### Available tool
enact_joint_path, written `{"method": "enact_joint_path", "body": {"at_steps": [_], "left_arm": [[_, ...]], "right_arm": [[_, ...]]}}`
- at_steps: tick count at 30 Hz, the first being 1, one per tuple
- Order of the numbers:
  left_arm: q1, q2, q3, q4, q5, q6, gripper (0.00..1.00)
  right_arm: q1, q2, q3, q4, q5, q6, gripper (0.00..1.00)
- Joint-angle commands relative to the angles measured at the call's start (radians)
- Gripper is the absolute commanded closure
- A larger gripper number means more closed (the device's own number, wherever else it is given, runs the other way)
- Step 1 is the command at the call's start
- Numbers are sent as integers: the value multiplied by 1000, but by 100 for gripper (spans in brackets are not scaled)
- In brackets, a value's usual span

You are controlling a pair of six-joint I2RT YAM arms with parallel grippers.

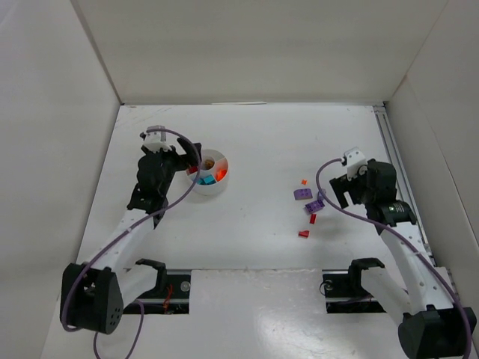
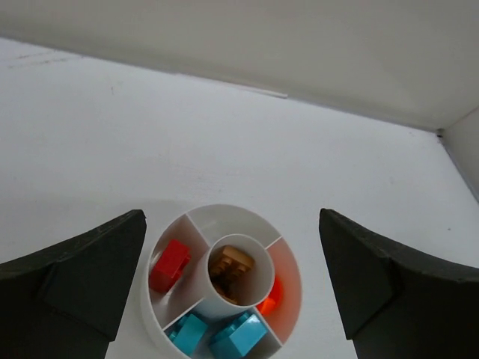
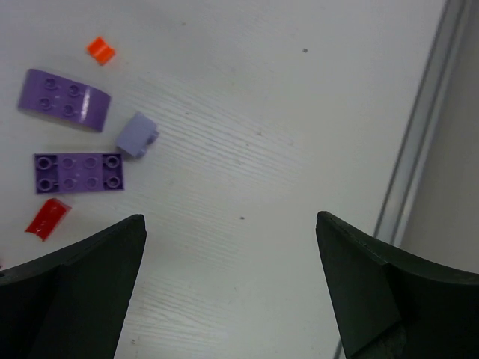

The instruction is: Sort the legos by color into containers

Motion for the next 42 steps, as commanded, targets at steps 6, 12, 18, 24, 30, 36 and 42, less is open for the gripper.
{"method": "enact_joint_path", "body": {"at_steps": [6,12,18,24,30,36,42], "left_arm": [[-35,-90,150,-233,108,-87,0],[-151,-123,129,-318,89,-171,0],[-267,-153,84,-407,-37,-233,0],[-310,-192,23,-418,-25,-271,0],[-310,-210,3,-451,-51,-280,0],[-310,-259,-6,-479,-86,-280,0],[-310,-268,-6,-501,-97,-270,0]], "right_arm": [[94,81,-92,16,-254,95,0],[199,-23,-193,98,-147,353,3],[263,-115,-299,192,-68,566,23],[314,-24,-299,275,-24,597,27],[352,116,-299,335,31,671,43],[386,207,-299,344,81,718,46],[407,257,-299,378,104,757,49]]}}
